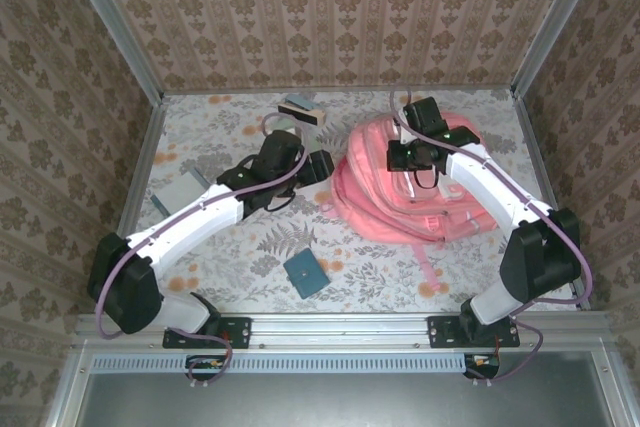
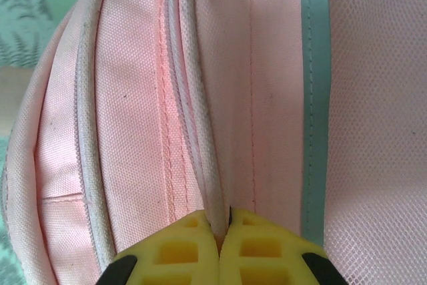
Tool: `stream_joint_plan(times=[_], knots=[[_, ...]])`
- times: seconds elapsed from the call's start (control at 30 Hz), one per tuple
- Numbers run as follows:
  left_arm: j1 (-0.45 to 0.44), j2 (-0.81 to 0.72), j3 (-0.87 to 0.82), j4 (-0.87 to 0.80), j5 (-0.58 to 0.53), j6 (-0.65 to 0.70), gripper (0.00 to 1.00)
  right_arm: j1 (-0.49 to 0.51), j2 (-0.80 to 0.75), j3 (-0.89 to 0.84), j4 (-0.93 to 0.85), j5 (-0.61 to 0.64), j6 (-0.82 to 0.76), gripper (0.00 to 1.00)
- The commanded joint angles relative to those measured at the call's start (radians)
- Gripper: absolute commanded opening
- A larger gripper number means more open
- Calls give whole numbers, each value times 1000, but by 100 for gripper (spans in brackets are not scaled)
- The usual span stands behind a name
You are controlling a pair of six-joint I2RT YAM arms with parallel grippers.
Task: Pack the student bag
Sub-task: Close the student bag at the center of the table.
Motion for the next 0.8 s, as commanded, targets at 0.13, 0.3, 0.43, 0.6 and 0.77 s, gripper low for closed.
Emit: stream_joint_plan(times=[0.13, 0.3, 0.43, 0.6, 0.77], knots=[[70, -69, -81, -85, 2, 42, 78, -4, -29, 1, -9, 31, -24, 30], [175, -123, -134, -166, -9, 48, 78, 24, -52, -4, 9, -13, -4, 51], [338, -178, -186, -200, 6, 71, 78, 78, -62, -14, 33, -39, 29, 56], [584, -168, -194, -185, 106, 144, 78, 164, -47, -14, 75, -48, 83, 86], [773, -49, -147, -155, 200, 189, 78, 227, -13, 7, 101, -63, 120, 99]])
